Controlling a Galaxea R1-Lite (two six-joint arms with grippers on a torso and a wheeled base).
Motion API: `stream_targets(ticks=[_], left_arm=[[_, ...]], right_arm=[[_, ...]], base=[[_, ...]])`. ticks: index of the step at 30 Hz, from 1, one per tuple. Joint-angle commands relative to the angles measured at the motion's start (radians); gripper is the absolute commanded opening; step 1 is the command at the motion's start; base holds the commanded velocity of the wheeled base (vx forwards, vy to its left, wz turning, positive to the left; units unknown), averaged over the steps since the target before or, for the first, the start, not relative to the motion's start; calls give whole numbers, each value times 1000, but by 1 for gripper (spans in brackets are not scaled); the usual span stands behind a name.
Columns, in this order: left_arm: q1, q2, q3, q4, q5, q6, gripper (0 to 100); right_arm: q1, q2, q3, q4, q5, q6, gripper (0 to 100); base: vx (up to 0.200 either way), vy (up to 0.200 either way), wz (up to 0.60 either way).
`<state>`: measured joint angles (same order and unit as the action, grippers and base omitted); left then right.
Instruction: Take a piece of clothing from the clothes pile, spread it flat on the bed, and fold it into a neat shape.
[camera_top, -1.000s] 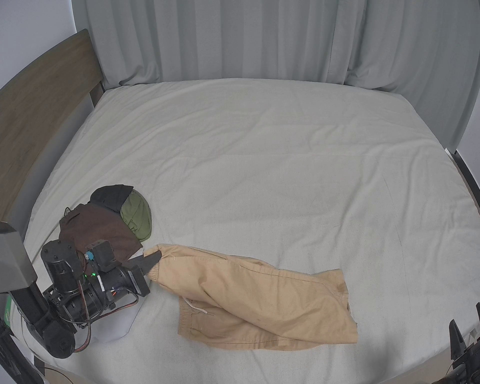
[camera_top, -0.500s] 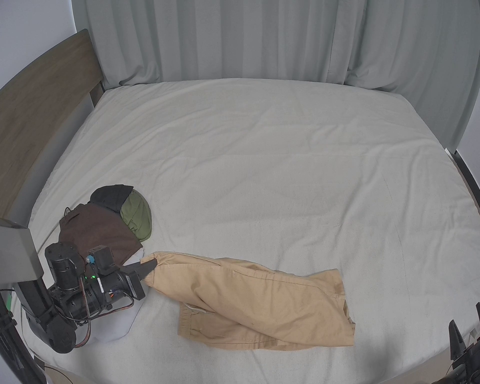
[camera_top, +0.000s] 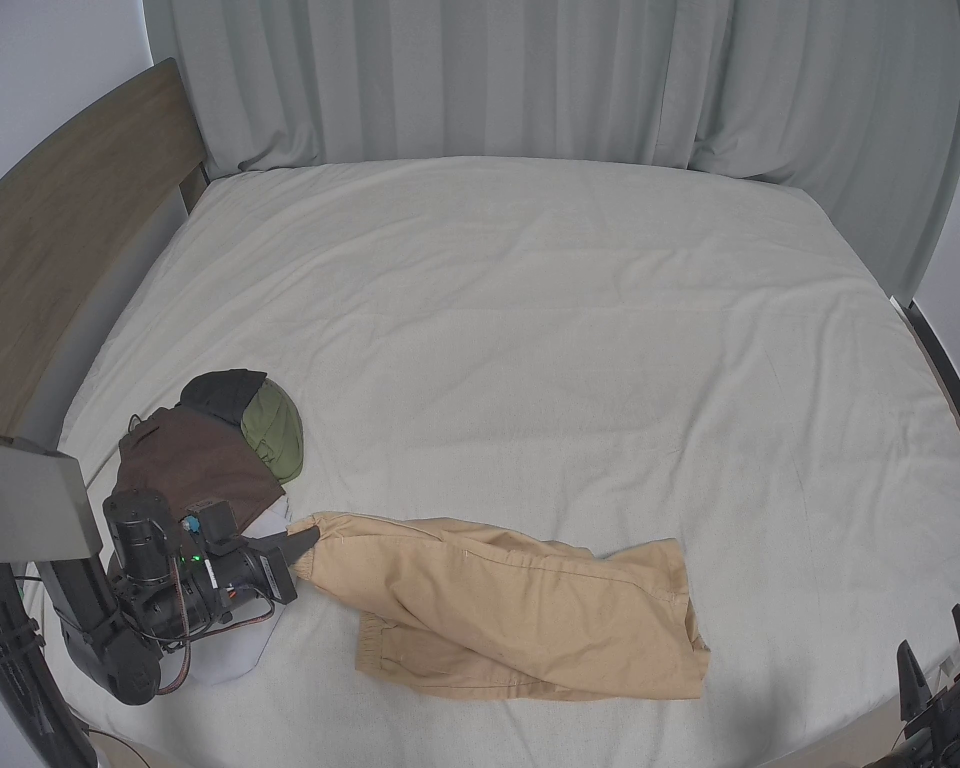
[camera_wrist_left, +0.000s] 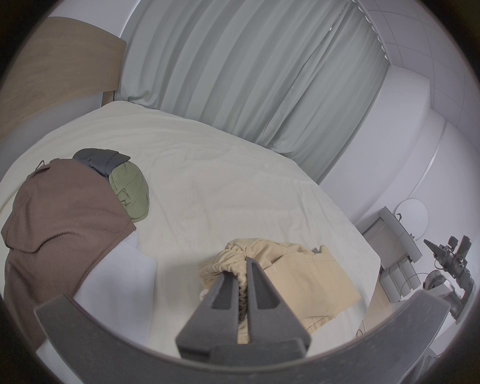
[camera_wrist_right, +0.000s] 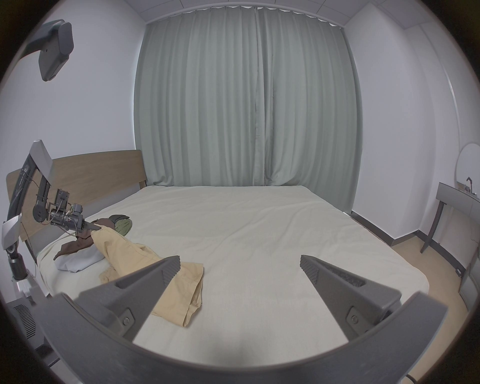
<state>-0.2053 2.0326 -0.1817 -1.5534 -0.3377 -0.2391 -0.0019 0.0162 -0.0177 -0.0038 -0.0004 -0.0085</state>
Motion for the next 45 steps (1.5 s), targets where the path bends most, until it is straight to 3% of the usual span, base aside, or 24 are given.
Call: stream_targets(ticks=[1,13,20,23,35,41,45], left_arm=[[1,18,-1,-1,0,0,0],[1,17,-1,-1,0,0,0],[1,17,1,-1,0,0,0],[1,17,-1,-1,0,1,0],[0,17,-1,-1,0,1,0],[0,15,-1,-1,0,1,0],[0,17,-1,-1,0,1,0]], right_arm=[[-1,-5,18,-1,-1,1,100],[0,-5,18,1,-1,9,100],[0,-5,18,-12,33,-14,100],[0,-16,-34,-110,36,-22,100],[8,119,-91,-134,66,-27,100],[8,188,-111,-134,120,-27,100],[7,252,-133,-130,215,-22,100]], base=[[0,0,0],[0,0,0],[0,0,0],[0,0,0],[0,0,0],[0,0,0],[0,0,0]])
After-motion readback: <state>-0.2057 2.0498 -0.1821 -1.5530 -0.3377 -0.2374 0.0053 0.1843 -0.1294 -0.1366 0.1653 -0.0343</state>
